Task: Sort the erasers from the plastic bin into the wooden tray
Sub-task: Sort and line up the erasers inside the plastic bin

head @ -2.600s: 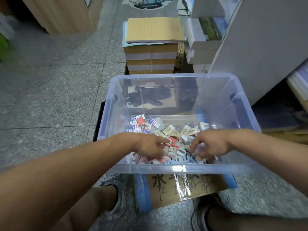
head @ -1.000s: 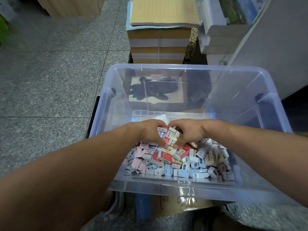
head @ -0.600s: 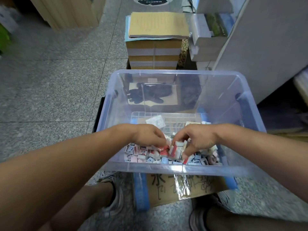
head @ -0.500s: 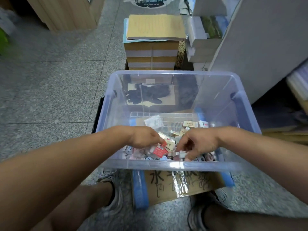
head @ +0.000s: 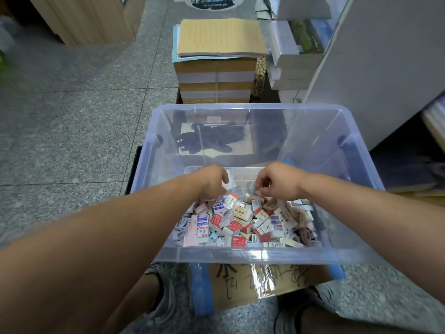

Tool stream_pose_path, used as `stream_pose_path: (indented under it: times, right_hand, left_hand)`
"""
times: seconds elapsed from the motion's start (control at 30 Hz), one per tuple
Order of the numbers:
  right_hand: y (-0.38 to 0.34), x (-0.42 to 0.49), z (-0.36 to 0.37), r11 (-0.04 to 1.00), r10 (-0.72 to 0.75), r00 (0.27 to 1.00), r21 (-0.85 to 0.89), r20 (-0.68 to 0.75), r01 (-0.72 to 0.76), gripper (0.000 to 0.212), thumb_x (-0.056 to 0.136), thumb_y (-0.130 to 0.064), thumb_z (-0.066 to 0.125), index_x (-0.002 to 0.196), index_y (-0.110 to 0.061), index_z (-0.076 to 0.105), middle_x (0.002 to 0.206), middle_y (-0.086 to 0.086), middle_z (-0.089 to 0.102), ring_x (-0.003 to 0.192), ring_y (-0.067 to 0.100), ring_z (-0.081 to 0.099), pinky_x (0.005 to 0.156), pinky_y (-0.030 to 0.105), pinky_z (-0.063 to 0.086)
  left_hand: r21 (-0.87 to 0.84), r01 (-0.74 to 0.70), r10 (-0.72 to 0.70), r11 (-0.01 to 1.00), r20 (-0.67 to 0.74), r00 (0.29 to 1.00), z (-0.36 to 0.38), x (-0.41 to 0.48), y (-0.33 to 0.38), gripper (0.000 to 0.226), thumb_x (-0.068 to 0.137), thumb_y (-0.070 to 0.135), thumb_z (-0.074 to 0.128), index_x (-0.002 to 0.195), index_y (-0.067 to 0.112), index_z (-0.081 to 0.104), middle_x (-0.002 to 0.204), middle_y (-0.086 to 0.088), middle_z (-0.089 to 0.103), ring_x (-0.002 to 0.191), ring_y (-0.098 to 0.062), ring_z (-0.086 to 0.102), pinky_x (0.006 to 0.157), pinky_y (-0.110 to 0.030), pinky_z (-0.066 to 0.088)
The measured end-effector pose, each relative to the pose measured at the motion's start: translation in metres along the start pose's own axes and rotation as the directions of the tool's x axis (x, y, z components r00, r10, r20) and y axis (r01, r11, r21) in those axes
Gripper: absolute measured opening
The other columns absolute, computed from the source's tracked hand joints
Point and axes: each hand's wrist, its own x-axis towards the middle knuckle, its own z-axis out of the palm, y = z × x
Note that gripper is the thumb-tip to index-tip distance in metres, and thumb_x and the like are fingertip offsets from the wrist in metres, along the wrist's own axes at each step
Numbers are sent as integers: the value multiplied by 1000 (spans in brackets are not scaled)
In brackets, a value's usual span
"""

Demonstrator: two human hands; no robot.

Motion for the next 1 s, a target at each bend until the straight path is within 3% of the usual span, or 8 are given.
stream_pose_path:
  times: [0.13,0.27,0.47,0.57,0.67,0.77,0.93,1.0]
  right_hand:
    - [3,24,17,996,55,996,-78,68,-49,26,92,-36,69,115,-24,72,113,-5,70,93,15,60,86,29,51]
    - [3,36,31,992,107,993,-70,56,-103,29,89,-44,72,111,-26,74,108,-6,72,92,17,62,84,30,53]
    - [6,41,42,980,197,979,-11,51,-197,24,87,-45,75,97,-24,78,96,-5,75,89,18,66,78,29,54]
    - [8,44,39,938,226,974,273,-12,-215,16,92,-32,72,80,-21,74,81,-3,74,73,15,67,63,27,53]
    - [8,56,33,879,280,953,431,-119,-204,19,94,-26,71,77,-18,73,80,-1,73,74,15,65,67,28,52]
    - [8,71,35,817,363,925,515,-108,-260,21,93,-15,72,73,-12,70,76,2,69,74,17,61,67,27,49]
    - [11,89,45,693,448,892,655,-64,-300,20,89,-14,78,79,3,72,75,13,75,74,33,72,81,47,61]
    - [11,92,42,684,449,891,666,-64,-297,18,87,-17,80,81,-1,75,76,13,75,75,32,73,81,44,62]
  left_hand:
    - [-130,-6,14,992,54,998,12,21,-4,52,92,33,74,139,21,58,134,-2,63,112,-22,63,96,-34,52]
    - [-173,3,30,985,190,981,20,27,-6,52,88,34,79,135,21,62,122,-1,65,78,-17,67,61,-28,56]
    - [-425,104,-39,899,159,987,25,28,-9,38,79,21,87,111,15,68,80,-2,63,52,-13,61,47,-27,52]
    - [-522,84,-89,849,16,996,21,35,-9,25,82,21,84,100,16,68,79,-2,65,59,-14,60,55,-24,52]
    - [-654,70,-171,753,-92,981,15,48,-8,21,87,11,79,104,13,67,93,-7,69,74,-20,66,63,-28,54]
    - [-702,119,-268,702,-106,958,22,62,-9,30,86,5,78,111,18,66,109,-10,70,95,-30,72,83,-39,61]
    - [-694,180,-385,697,-150,910,31,75,-14,19,83,8,82,79,20,68,90,-7,74,90,-29,73,85,-41,61]
    - [-627,185,-383,756,-195,903,31,75,-17,19,85,14,81,72,21,69,82,-3,74,85,-24,72,82,-38,61]
